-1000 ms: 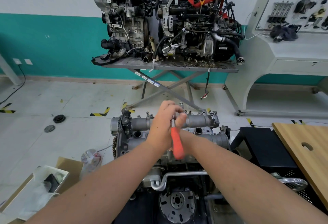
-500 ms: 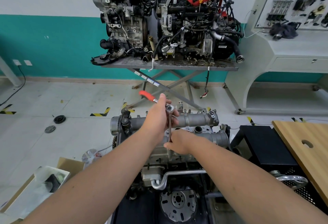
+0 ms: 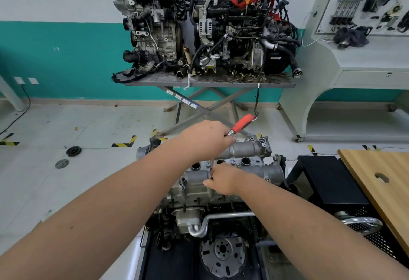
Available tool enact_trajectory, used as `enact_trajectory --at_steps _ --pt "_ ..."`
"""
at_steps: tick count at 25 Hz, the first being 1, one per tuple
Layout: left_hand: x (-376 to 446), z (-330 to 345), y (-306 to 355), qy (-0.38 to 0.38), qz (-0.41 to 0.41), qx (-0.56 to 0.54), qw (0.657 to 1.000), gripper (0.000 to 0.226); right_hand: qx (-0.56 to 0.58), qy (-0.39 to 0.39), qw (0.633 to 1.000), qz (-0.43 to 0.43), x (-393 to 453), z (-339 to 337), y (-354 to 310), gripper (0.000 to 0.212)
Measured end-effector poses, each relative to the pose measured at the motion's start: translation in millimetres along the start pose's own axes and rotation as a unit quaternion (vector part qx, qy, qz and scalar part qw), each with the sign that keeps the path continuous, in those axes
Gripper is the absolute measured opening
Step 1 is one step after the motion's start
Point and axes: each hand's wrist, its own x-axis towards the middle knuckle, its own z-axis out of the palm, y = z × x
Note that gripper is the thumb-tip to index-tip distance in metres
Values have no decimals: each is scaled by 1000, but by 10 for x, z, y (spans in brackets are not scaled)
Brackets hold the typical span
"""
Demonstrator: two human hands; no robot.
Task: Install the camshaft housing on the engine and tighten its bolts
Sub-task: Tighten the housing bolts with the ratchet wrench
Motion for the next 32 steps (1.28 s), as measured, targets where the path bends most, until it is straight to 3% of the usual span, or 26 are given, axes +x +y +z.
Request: enact_trajectory --at_steps 3,5,7,9,10,12,14,16,19,24,25,27,32 --pt "5 11 61 28 70 215 974 41 27 12 1000 -1 26 27 47 42" --pt "-25 132 -8 100 174 267 943 40 33 21 999 7 20 36 63 41" --pt "-113 317 -156 250 274 227 901 39 -14 60 998 11 32 68 70 37" --pt "-123 499 -296 389 258 115 877 47 -37 96 995 4 36 105 9 34" --pt "-111 564 -329 408 226 38 884 49 24 86 996 6 39 90 -18 34" --pt "-113 687 -304 380 170 -129 900 46 159 43 986 -14 36 38 -60 35" --pt "-127 775 -251 336 127 -288 888 35 151 7 989 3 62 46 -26 32" --pt "-139 851 -175 327 82 -433 836 30 60 4 998 20 81 77 13 40" --pt "-106 864 -61 268 -12 -649 712 36 27 4 1000 8 77 68 31 39" --pt "-51 621 -96 146 -146 -759 617 45 25 -15 999 29 34 26 26 44" --pt "-45 558 -123 132 -174 -758 615 43 36 -13 999 35 13 13 15 46" --pt "-37 448 -162 101 -201 -729 647 40 37 -13 999 30 -6 10 8 48" --pt "-50 245 -131 14 -159 -580 799 35 33 -6 999 6 -30 -8 4 47"
